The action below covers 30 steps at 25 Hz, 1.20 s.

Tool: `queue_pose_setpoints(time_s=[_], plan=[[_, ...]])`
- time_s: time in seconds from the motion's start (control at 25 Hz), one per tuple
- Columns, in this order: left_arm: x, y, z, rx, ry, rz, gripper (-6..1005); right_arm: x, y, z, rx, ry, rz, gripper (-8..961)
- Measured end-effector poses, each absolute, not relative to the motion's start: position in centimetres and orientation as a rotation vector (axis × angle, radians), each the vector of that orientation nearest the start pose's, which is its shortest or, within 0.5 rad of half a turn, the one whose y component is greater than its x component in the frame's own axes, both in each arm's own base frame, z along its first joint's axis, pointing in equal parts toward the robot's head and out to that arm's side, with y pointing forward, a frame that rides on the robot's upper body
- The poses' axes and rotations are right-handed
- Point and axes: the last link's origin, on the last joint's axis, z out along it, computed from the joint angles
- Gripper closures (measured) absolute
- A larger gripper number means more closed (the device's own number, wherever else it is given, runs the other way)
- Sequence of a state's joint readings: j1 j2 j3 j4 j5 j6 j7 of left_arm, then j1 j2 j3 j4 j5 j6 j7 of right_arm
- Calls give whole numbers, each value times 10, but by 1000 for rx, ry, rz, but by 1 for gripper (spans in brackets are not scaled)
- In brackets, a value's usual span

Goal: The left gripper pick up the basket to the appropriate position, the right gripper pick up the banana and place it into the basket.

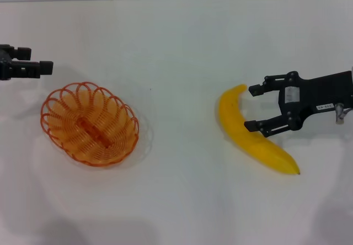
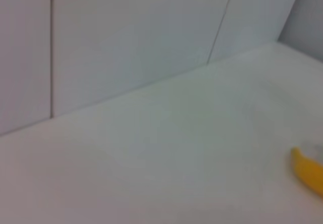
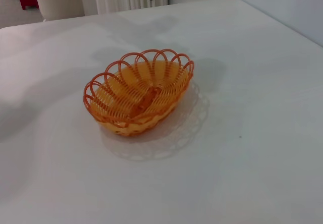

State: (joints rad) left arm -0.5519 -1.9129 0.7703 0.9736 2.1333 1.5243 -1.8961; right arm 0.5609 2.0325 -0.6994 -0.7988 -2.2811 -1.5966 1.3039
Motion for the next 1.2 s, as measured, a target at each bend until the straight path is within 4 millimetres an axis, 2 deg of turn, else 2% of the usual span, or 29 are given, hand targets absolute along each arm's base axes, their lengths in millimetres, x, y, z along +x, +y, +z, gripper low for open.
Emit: queue_pose_setpoints(time_s=[0.12, 0.44, 1.2], plan=[[-265, 382, 102, -2572, -870, -228, 211, 278, 337, 26, -2883, 331, 229, 69], [-272, 396, 80, -2566, -909, -16, 219, 275, 338, 23, -2896, 316, 227, 70], [-279, 404, 48, -2577, -913, 84, 236, 272, 340, 16, -2912, 315, 231, 70]])
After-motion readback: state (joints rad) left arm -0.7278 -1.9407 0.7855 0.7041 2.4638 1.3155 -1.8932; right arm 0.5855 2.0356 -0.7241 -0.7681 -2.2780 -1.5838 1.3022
